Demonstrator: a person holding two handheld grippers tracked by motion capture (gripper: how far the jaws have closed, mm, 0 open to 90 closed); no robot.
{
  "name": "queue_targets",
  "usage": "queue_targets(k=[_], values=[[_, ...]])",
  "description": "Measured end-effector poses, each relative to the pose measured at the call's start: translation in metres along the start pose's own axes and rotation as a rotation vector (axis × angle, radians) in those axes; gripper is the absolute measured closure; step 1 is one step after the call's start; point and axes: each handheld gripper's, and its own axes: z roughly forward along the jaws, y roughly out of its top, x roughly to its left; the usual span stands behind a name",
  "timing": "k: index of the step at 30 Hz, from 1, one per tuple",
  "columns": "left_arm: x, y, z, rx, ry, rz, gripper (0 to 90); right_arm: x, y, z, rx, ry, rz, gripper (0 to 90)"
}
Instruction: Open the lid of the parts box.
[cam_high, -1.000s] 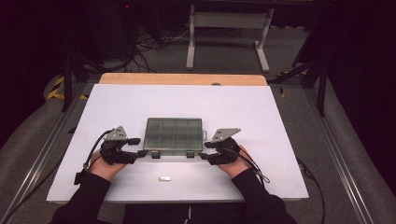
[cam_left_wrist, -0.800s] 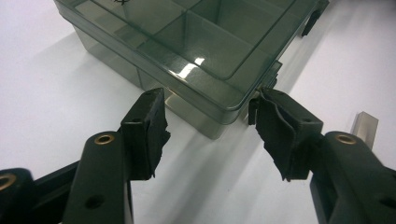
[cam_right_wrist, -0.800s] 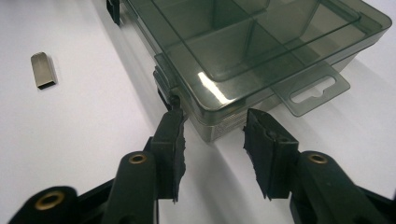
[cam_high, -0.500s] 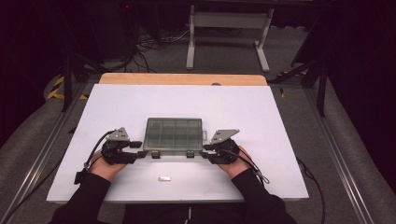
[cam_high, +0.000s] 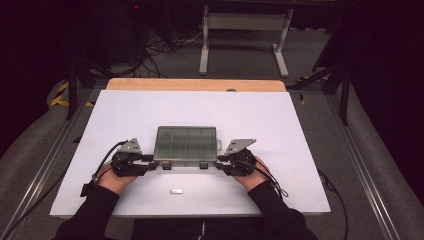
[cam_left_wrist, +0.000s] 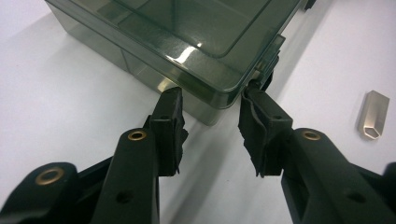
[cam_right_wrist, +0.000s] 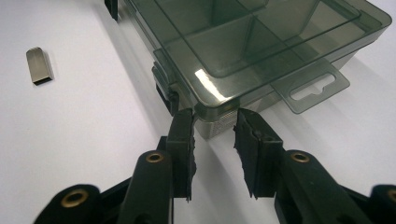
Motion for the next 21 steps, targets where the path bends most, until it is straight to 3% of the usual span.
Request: queue_targets(k=[21], values=[[-0.0019, 0.0000, 0.0004, 0.006, 0.019, 0.014, 63.5, 0.0003, 0.0006, -0.0015, -0.016, 0.003, 0.004, 71.4]])
